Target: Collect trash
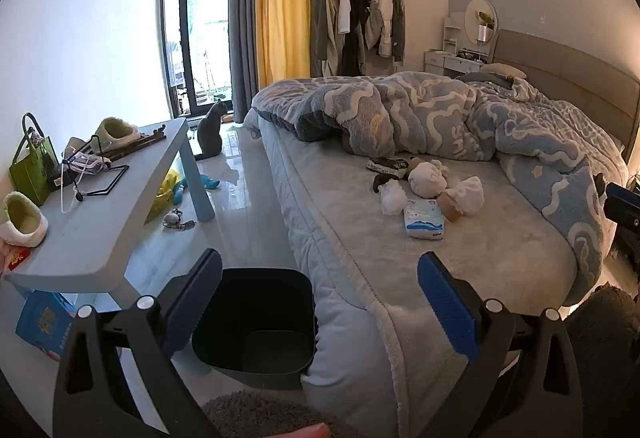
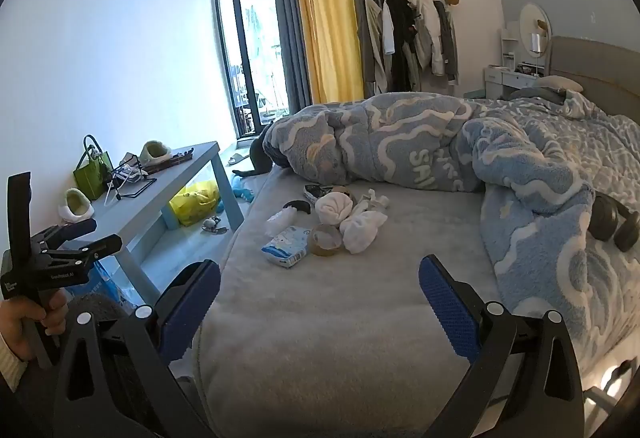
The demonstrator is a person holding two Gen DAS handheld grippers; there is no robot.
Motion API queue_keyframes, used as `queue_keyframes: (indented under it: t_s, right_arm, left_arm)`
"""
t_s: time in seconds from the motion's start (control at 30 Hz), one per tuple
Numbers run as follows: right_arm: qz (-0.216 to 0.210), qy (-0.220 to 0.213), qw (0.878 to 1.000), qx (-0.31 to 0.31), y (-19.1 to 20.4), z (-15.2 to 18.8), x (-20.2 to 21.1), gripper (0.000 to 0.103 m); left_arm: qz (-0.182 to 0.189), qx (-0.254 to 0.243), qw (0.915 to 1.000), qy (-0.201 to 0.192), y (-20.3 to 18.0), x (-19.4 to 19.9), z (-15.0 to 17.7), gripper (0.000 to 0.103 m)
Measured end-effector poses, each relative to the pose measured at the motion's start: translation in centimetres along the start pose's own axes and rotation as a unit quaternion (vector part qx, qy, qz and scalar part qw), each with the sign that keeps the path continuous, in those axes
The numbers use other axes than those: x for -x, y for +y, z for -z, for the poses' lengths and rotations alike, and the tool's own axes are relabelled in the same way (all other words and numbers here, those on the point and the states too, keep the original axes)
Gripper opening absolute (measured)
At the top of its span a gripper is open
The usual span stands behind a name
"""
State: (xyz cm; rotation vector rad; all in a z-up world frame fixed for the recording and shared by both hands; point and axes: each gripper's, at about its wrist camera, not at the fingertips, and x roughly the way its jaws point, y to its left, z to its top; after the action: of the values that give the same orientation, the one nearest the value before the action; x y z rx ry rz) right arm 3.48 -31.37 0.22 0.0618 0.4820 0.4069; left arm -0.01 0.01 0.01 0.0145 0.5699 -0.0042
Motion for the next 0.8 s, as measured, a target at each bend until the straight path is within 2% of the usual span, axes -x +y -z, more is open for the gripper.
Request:
queue_keyframes:
  t_s: [0.8]
  right_arm:
    - [-0.001, 0.000, 1.000, -0.001, 0.11, 0.04, -0.02, 0.100]
  left_arm:
    - [-0.002, -0.004, 1.0000, 0.000, -0.04, -0.01, 0.01, 0.100]
